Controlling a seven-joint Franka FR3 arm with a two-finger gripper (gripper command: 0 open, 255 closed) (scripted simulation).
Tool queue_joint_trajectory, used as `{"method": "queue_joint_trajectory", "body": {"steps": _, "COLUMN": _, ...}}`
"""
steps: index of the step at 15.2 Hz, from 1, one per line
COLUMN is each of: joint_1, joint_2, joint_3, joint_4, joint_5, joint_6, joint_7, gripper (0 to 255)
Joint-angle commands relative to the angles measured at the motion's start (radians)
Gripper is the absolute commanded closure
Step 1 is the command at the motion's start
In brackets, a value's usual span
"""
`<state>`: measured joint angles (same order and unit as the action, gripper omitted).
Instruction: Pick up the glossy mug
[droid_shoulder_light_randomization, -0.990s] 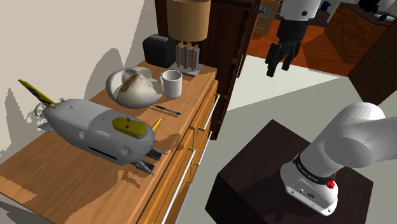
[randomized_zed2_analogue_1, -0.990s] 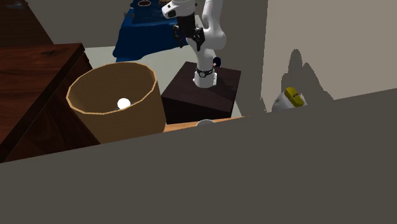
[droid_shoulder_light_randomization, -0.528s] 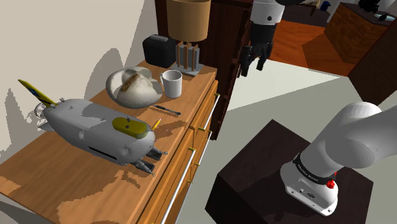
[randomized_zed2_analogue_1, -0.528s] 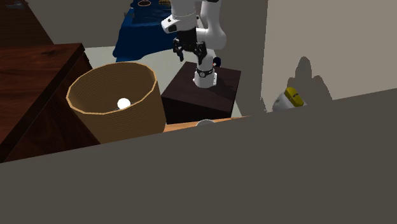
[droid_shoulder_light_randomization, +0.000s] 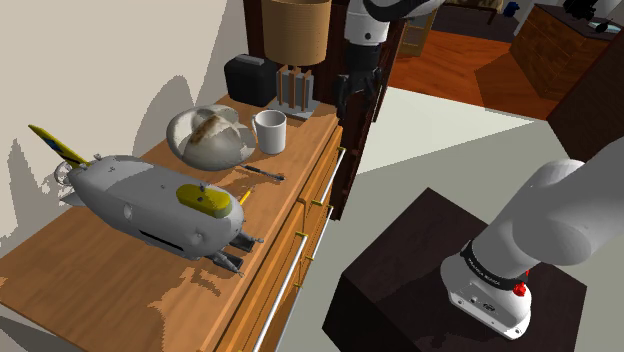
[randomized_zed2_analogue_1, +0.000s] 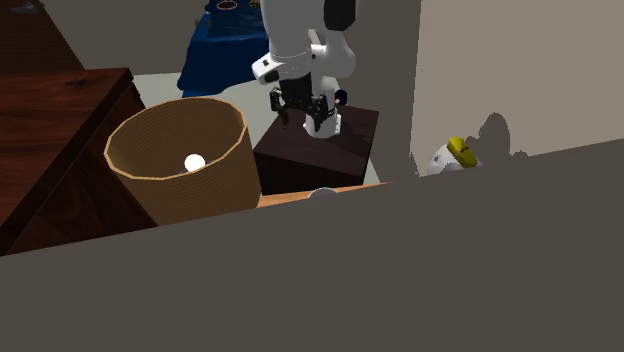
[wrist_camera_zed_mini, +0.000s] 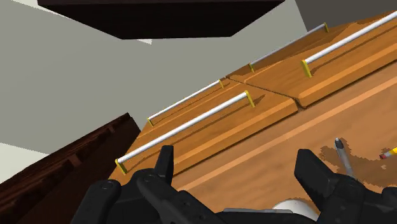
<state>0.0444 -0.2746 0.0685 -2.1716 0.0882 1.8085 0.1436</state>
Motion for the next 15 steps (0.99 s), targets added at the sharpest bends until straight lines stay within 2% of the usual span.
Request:
{"method": "queue_joint_trajectory", "body": {"steps": 1, "joint_1": 0.006, "joint_2": 0.081, "joint_3": 0.01, "joint_4": 0.06, "joint_5": -0.001, "joint_6": 0.028, "joint_7": 0.006, "gripper": 0}}
{"method": "queue_joint_trajectory", "body": {"steps": 8, "joint_1": 0.03, "joint_2": 0.339, "joint_3": 0.04, "joint_4": 0.297, "joint_5": -0.017, "joint_6": 0.072, "joint_7": 0.036, "gripper": 0}}
{"method": "queue_joint_trajectory", "body": {"steps": 15, "joint_1": 0.063, "joint_2": 0.592, "joint_3": 0.057, "joint_4": 0.586, "joint_5": -0.048, "joint_6": 0.056, "joint_7": 0.065, "gripper": 0}}
